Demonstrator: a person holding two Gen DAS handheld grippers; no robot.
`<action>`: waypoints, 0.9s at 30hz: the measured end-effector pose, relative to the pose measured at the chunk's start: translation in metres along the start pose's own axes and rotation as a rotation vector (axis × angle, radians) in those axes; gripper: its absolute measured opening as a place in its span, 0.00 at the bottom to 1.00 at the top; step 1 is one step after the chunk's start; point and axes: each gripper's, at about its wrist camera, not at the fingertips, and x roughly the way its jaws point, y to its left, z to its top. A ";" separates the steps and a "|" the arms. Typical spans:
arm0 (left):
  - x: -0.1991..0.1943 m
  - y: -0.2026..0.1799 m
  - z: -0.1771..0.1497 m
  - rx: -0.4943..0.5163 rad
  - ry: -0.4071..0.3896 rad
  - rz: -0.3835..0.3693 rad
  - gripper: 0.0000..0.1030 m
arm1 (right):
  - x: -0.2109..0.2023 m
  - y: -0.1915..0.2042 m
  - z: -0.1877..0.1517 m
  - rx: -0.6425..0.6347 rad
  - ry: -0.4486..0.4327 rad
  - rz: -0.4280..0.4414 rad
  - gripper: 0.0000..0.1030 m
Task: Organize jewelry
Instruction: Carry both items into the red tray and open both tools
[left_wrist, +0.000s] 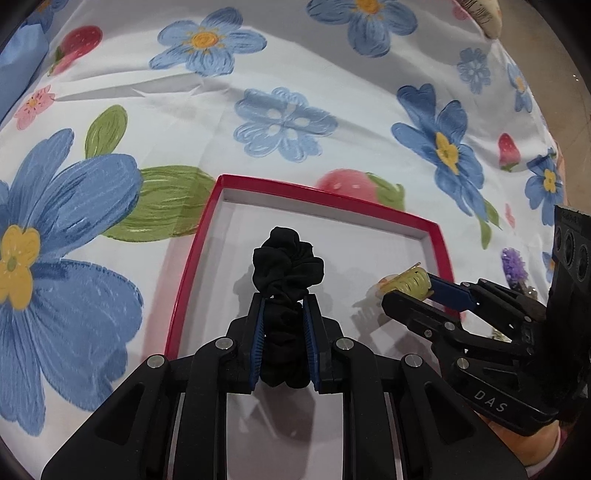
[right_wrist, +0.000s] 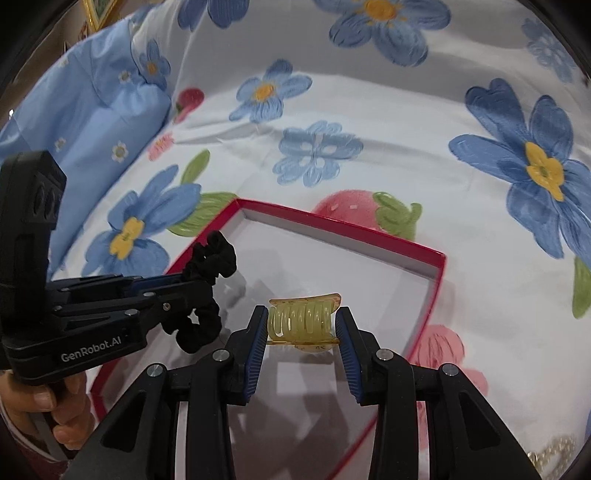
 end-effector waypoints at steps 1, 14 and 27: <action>0.003 0.001 0.000 -0.002 0.005 0.000 0.16 | 0.002 0.000 0.000 -0.004 0.004 -0.002 0.37; 0.010 0.007 -0.001 -0.014 0.015 0.032 0.41 | 0.016 -0.001 0.001 -0.034 0.037 -0.001 0.38; -0.020 0.010 -0.006 -0.046 -0.028 0.028 0.56 | -0.002 -0.006 -0.002 0.019 -0.001 0.027 0.58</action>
